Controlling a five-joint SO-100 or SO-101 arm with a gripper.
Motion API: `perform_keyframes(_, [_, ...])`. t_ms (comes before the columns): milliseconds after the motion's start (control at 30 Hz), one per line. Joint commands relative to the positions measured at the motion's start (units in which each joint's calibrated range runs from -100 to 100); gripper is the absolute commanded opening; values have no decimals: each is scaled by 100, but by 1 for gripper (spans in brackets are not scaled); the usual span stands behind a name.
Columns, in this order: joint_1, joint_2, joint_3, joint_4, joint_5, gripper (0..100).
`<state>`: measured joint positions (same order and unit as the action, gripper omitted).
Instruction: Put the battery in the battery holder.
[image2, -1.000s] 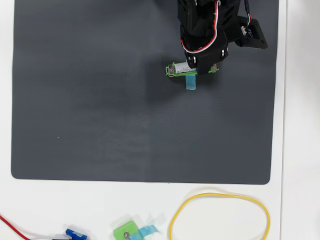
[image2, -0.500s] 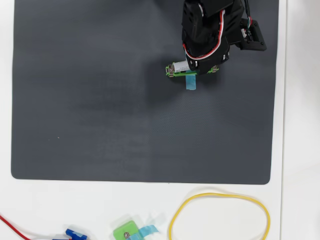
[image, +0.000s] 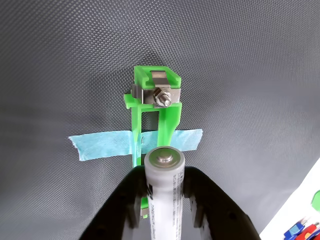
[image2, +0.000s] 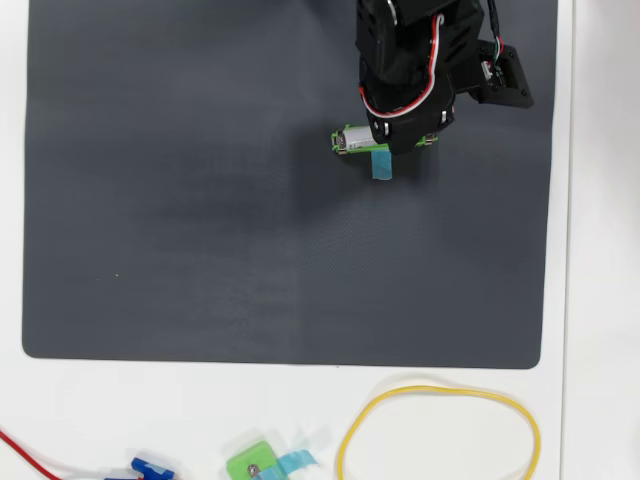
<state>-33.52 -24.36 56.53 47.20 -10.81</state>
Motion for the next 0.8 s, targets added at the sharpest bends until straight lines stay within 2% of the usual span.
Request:
perform_keyframes(0, [109, -178, -156, 26, -197, 0])
perform_keyframes(300, [15, -178, -164, 26, -401, 0])
perform_keyframes(767, [-452, -178, -147, 35, -385, 0])
